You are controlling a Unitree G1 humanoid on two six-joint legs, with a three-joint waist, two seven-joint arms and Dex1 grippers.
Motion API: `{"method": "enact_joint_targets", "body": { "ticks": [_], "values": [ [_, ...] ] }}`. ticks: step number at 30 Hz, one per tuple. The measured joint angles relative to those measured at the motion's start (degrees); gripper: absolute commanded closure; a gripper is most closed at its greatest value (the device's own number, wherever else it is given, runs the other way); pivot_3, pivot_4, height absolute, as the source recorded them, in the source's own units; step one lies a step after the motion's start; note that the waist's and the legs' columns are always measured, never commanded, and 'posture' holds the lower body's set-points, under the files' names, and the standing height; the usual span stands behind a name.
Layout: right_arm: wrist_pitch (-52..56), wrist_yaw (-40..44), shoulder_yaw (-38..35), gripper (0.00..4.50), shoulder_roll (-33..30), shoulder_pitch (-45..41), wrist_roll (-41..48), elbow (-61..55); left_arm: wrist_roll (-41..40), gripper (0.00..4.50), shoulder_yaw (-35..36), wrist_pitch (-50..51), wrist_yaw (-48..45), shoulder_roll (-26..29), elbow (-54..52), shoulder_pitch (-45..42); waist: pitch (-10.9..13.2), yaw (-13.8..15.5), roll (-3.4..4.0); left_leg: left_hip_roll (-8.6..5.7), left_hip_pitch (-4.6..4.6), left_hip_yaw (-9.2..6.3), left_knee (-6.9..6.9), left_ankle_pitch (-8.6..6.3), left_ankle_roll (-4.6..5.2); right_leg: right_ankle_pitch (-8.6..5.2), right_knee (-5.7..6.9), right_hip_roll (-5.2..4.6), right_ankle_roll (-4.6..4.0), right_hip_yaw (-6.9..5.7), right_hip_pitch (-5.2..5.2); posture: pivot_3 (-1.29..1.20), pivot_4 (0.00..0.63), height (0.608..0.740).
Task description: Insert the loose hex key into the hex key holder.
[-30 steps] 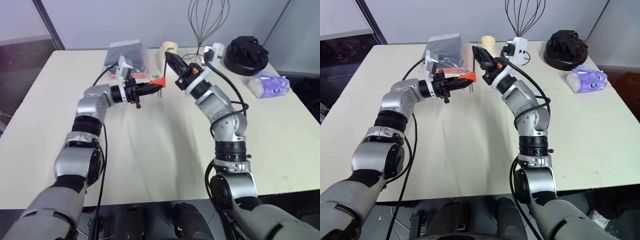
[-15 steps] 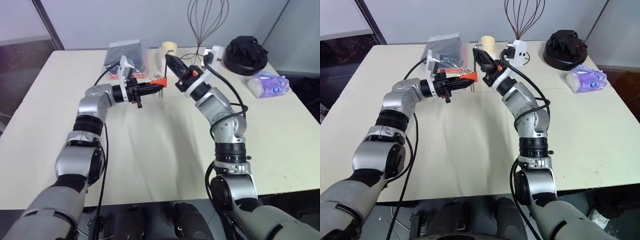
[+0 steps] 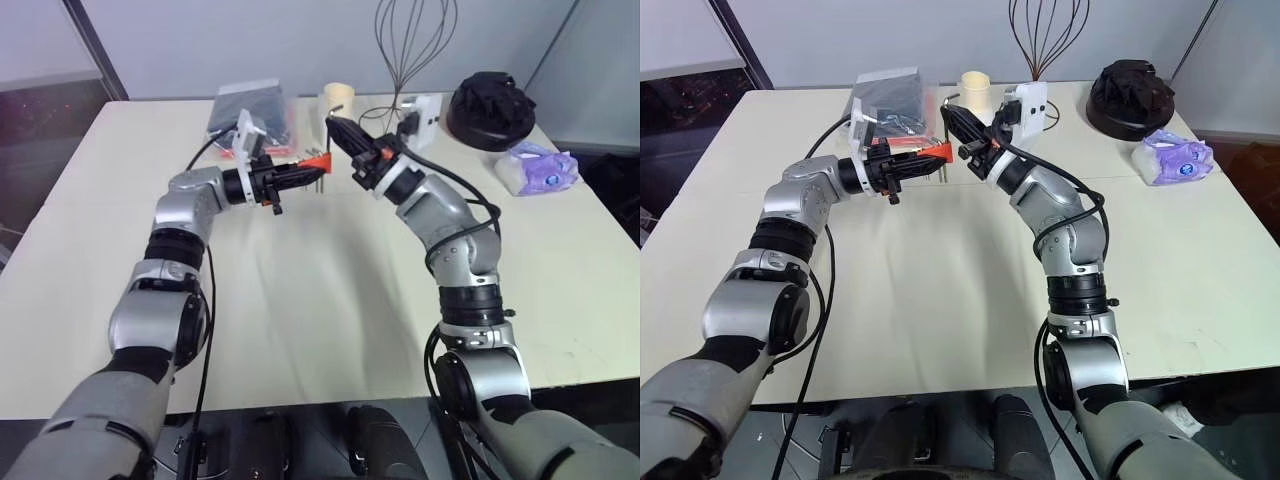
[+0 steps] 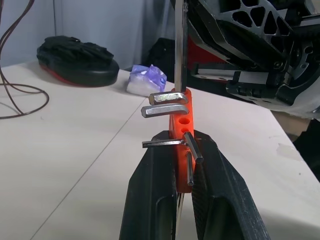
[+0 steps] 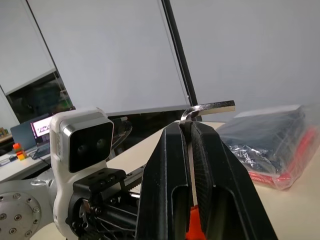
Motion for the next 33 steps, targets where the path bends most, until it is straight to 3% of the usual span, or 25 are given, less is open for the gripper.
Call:
{"method": "enact_joint_targets", "body": {
  "ticks": [1, 6, 14, 20, 25, 32, 33],
  "values": [
    [0.1, 0.2, 0.2, 3.41, 0.0, 0.0, 0.0, 0.0, -0.1, 4.5, 0.3, -0.1, 0.1, 0.0, 0.0, 0.0, 0.0, 0.0, 0.0, 0.0, 0.0, 0.0, 0.0, 0.0, 0.0, 0.0, 0.0, 0.0, 0.0, 0.0, 0.0, 0.0, 0.15, 0.74],
    [0.2, 0.2, 1.0, 0.83, 0.0, 0.1, -0.1, 0.1, -0.1, 4.5, 0.4, -0.9, 0.3, 0.0, 0.0, -1.1, 0.0, 0.0, 0.0, 0.0, 0.0, 0.0, 0.0, 0.0, 0.0, 0.0, 0.0, -0.01, 0.0, 0.0, 0.0, 0.0, 0.15, 0.74],
    [5.8, 0.9, -0.4, 0.83, -5.7, 4.6, 2.9, -5.8, -0.1, 4.5, 0.3, -0.9, 0.2, 0.4, 0.0, -1.0, 0.0, 0.4, 0.0, -0.01, -0.08, -0.02, 0.03, 0.0, 0.0, 0.0, -0.03, -0.02, 0.0, 0.0, 0.0, 0.0, 0.15, 0.74],
    [9.8, 5.5, -0.6, 0.83, -18.3, 11.7, 3.1, -15.7, -1.0, 4.5, 1.2, 4.0, 0.5, 2.5, -3.9, 2.7, 0.0, 0.1, 0.0, 0.02, -0.07, -0.01, 0.03, -0.01, 0.01, -0.01, -0.05, 0.03, 0.01, 0.0, -0.01, 0.0, 0.15, 0.74],
    [8.6, 14.2, 5.4, 0.83, -32.4, 19.1, -2.3, -23.3, -2.7, 4.5, 1.4, 16.4, 3.6, 6.3, -15.8, 15.4, 0.0, -0.3, -0.01, 0.08, -0.01, 0.0, 0.02, -0.02, 0.04, -0.02, -0.06, 0.1, 0.02, 0.07, 0.01, 0.0, 0.15, 0.74],
    [5.5, 15.6, 8.3, 0.83, -31.2, 19.8, -5.3, -23.5, -2.8, 4.5, 1.4, 28.1, 7.3, 9.3, -18.9, 24.5, 0.0, 0.7, -0.06, 0.04, 0.07, -0.05, 0.15, -0.01, 0.02, -0.03, -0.12, 0.05, 0.01, 0.05, 0.15, 0.0, 0.15, 0.74],
    [4.9, 15.5, 8.8, 0.78, -30.5, 19.7, -5.8, -23.1, -2.8, 3.54, 1.5, 28.7, 7.7, 9.5, -18.0, 24.6, 0.0, 0.8, -0.06, 0.02, 0.12, -0.06, 0.15, -0.01, 0.02, -0.03, -0.16, 0.02, 0.01, 0.03, 0.22, 0.0, 0.15, 0.74]
  ]
}}
